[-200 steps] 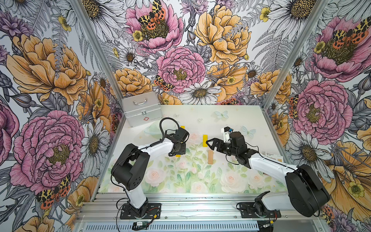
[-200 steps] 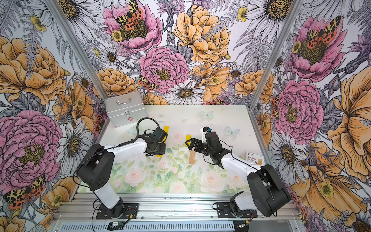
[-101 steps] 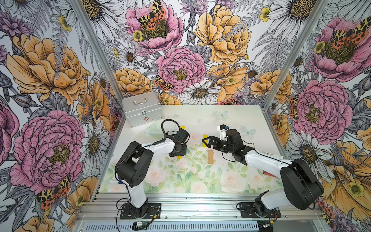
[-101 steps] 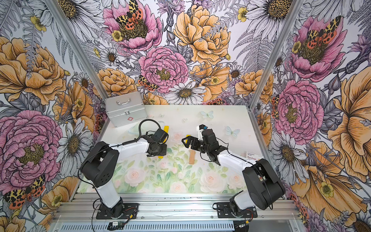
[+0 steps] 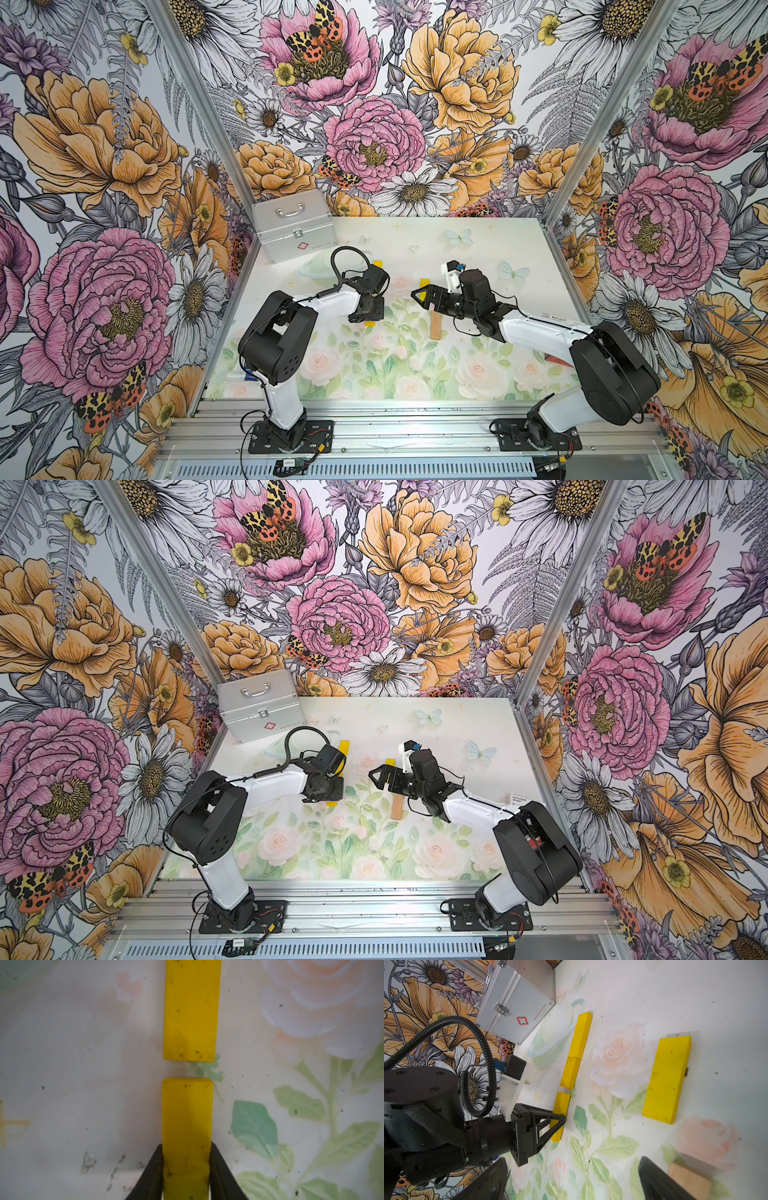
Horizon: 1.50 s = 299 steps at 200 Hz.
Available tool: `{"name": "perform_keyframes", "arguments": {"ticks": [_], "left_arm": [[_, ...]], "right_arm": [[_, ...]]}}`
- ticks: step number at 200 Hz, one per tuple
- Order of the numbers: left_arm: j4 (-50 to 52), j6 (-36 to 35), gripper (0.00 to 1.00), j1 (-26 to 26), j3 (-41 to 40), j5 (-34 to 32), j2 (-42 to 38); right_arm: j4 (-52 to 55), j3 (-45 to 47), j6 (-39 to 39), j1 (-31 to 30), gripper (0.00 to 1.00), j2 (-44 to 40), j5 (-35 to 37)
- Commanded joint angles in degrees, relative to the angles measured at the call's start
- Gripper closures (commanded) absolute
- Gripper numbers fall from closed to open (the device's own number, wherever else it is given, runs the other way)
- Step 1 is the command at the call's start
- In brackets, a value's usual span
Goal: Assemble the letter k with building blocks
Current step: Assemble the building block at the center of the board.
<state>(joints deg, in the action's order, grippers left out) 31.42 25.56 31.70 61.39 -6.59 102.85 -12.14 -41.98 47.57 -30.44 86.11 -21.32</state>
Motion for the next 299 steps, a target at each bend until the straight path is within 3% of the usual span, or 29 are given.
{"name": "perform_keyframes", "arguments": {"ticks": [1, 113, 133, 153, 178, 263, 299], "left_arm": [[-1.0, -0.7, 0.82, -0.8, 0.9, 1.4, 0.9], [-0.8, -2.0, 0.8, -1.7, 1.7, 2.5, 4.1], [-0.8, -2.1, 0.76, -1.8, 1.6, 2.8, 4.1], [-0.6, -2.3, 0.63, -2.0, 1.7, 3.0, 4.5], [-0.3, -2.2, 0.55, -1.9, 1.6, 3.0, 4.4], [0.9, -0.9, 0.5, -1.6, 0.3, -0.2, 2.0], [2.6, -0.9, 0.48, -1.7, -0.3, -2.6, -3.9]], "right_arm": [[-1.2, -1.4, 0.4, -0.4, 0.01, 0.2, -0.1], [-1.1, -0.7, 0.2, -0.3, 0.01, 0.0, 0.1], [-1.1, -0.9, 0.2, -0.3, 0.01, 0.1, 0.0], [-1.1, -1.0, 0.2, -0.3, 0.01, 0.0, 0.1], [-1.1, -1.0, 0.3, -0.3, 0.01, 0.1, 0.1], [-1.1, -0.9, 0.2, -0.3, 0.0, 0.2, 0.0], [-1.1, -0.7, 0.2, -0.3, 0.01, 0.2, -0.1]]}}
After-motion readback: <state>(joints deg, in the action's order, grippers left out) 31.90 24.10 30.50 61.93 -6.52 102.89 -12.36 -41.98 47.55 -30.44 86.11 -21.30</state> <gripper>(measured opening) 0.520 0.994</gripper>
